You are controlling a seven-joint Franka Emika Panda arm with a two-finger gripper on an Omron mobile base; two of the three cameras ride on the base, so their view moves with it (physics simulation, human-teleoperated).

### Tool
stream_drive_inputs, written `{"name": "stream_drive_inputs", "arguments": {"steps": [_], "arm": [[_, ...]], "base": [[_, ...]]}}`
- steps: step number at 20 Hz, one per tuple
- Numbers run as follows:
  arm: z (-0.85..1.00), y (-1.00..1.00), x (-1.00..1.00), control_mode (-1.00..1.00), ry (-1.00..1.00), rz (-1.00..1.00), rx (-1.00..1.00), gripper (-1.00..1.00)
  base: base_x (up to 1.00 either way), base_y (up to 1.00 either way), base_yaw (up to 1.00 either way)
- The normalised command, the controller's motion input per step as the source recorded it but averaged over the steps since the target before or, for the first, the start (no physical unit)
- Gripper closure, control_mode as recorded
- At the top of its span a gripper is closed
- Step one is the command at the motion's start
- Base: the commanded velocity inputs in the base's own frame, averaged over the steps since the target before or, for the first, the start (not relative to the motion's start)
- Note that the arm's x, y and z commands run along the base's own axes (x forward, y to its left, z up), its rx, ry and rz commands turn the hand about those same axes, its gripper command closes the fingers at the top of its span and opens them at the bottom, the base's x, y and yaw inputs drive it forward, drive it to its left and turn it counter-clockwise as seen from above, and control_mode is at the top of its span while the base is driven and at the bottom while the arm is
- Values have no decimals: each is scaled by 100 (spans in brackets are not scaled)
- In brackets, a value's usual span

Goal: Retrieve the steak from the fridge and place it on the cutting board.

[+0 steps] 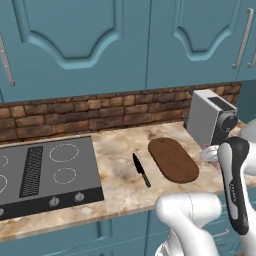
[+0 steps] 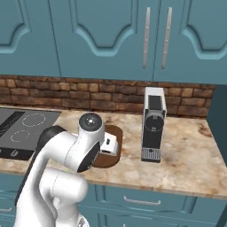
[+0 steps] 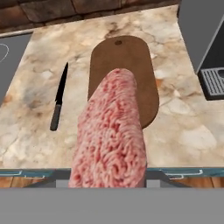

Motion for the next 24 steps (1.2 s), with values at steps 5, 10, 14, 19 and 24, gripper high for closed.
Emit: {"name": "stream_drive_inputs", "arguments": {"steps": [5, 10, 14, 19, 24], "arm": [[-33, -3, 62, -100, 0, 0, 0, 100], [-29, -3, 71, -100, 3, 0, 0, 100], [-33, -1, 81, -100, 23, 1, 0, 100], [-35, 0, 85, -100, 26, 0, 0, 100], [-25, -7, 96, -100, 21, 2, 0, 100]], "base": [[0, 0, 0], [0, 0, 0], [0, 0, 0], [0, 0, 0], [0, 0, 0]]}}
